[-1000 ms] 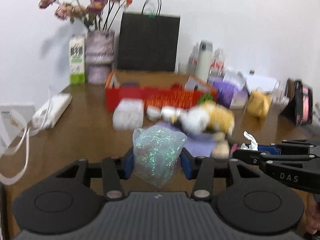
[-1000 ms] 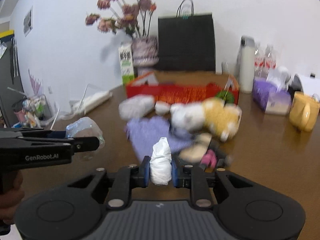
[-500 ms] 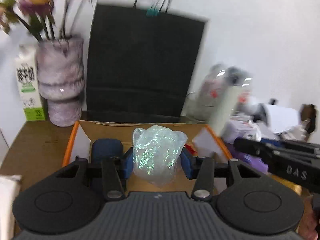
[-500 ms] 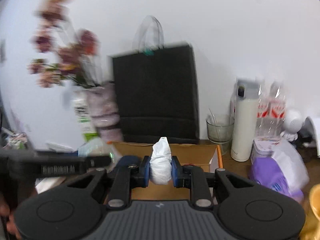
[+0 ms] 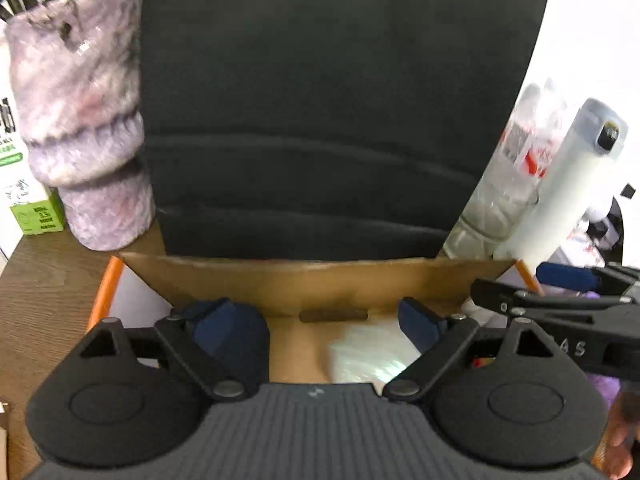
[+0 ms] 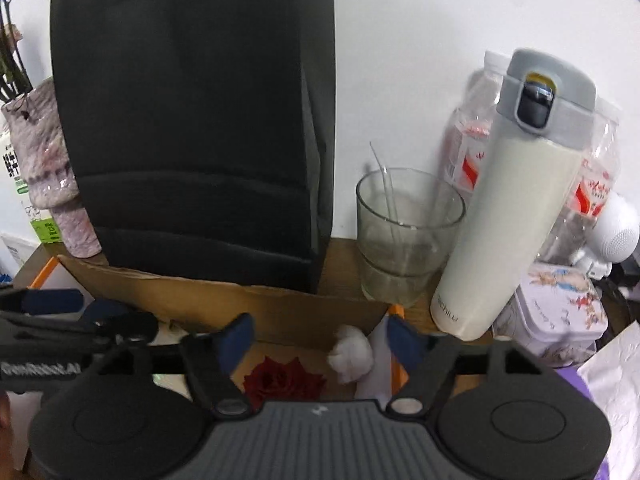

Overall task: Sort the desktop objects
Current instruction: 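Carry the plastic bag and tissue into the box and release both, then withdraw both grippers from the box back over the table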

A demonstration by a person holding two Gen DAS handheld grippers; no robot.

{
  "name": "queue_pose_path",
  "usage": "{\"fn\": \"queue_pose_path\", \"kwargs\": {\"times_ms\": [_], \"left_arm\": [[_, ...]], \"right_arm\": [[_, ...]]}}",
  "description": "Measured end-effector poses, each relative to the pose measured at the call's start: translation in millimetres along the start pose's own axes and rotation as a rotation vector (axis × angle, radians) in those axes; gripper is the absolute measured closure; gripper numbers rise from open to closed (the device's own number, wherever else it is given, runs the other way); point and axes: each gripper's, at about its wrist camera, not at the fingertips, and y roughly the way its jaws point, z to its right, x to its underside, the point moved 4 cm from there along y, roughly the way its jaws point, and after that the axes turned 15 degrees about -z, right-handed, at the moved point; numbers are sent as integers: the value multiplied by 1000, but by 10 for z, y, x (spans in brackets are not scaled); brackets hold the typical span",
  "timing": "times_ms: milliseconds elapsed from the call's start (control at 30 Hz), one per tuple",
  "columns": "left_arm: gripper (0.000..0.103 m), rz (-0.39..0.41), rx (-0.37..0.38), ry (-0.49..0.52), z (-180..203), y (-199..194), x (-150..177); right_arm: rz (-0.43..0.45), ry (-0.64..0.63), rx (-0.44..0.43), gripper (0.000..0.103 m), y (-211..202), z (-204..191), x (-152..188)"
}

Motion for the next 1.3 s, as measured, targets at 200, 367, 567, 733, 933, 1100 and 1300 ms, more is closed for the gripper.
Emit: {"fn": "queue_pose_path", "kwargs": {"times_ms": [200, 367, 567, 733, 933, 1100, 1300], "left_arm": [[7, -10, -25, -1, -26, -284, 42], [6, -12, -39, -8, -72, -624, 279], [3, 16, -41, 15, -53, -1051, 641], [2, 65, -47, 66, 4, -1389, 1081], [0, 173, -2, 98, 25, -1732, 2057], [0, 214, -54, 81, -7, -1757, 2862], [0, 223, -124, 0, -184, -1751, 3610]], "right_arm": [[-8, -11, -41, 28, -251, -90, 116], [6, -27, -45, 25, -599, -160, 406], [24, -18, -78, 24, -965, -215, 761], [61, -17, -105, 21, -1278, -313, 1185], [146, 20, -179, 16, -1685, -371, 2069], [178, -7, -161, 15, -1795, -488, 2901], [165, -7, -158, 15, -1854, -576, 3642]]}}
